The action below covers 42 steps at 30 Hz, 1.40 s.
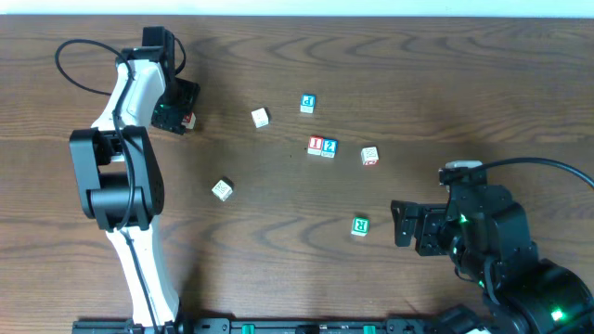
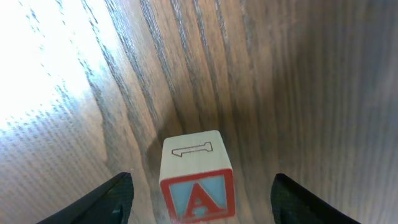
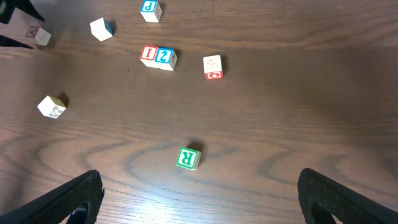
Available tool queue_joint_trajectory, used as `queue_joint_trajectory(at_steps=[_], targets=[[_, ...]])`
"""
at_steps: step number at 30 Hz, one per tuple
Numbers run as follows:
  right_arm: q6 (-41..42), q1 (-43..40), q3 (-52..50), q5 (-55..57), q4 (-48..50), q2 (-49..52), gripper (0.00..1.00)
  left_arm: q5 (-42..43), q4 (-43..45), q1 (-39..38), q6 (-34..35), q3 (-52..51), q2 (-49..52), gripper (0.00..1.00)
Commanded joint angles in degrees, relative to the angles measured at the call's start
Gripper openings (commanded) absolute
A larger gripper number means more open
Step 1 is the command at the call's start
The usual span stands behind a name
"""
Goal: Spell out Ai2
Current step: 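Lower and close the left gripper on the red 'A' block, lift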
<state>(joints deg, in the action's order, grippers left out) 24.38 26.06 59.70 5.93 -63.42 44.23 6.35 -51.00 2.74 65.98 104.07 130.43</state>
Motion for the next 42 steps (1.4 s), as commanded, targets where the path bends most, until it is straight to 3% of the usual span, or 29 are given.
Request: queue_joint_trajectory(at_steps=[1,25,42], targets=[[0.42,0.26,-0.15,0.02,-0.09,0.02,0.99,1.2,-0.17,0.24,-0.2,0.79,2.32,0.7],[0.42,0.26,-0.15,0.02,-0.09,0.02,0.99,1.14,0.09,0.48,-2.64,0.79,2.32,0.59],[0.42,0.26,-0.15,0.02,-0.09,0.02,0.99,1.16,-0.87,0.98,-4.79,0.81,2.29,0.36]])
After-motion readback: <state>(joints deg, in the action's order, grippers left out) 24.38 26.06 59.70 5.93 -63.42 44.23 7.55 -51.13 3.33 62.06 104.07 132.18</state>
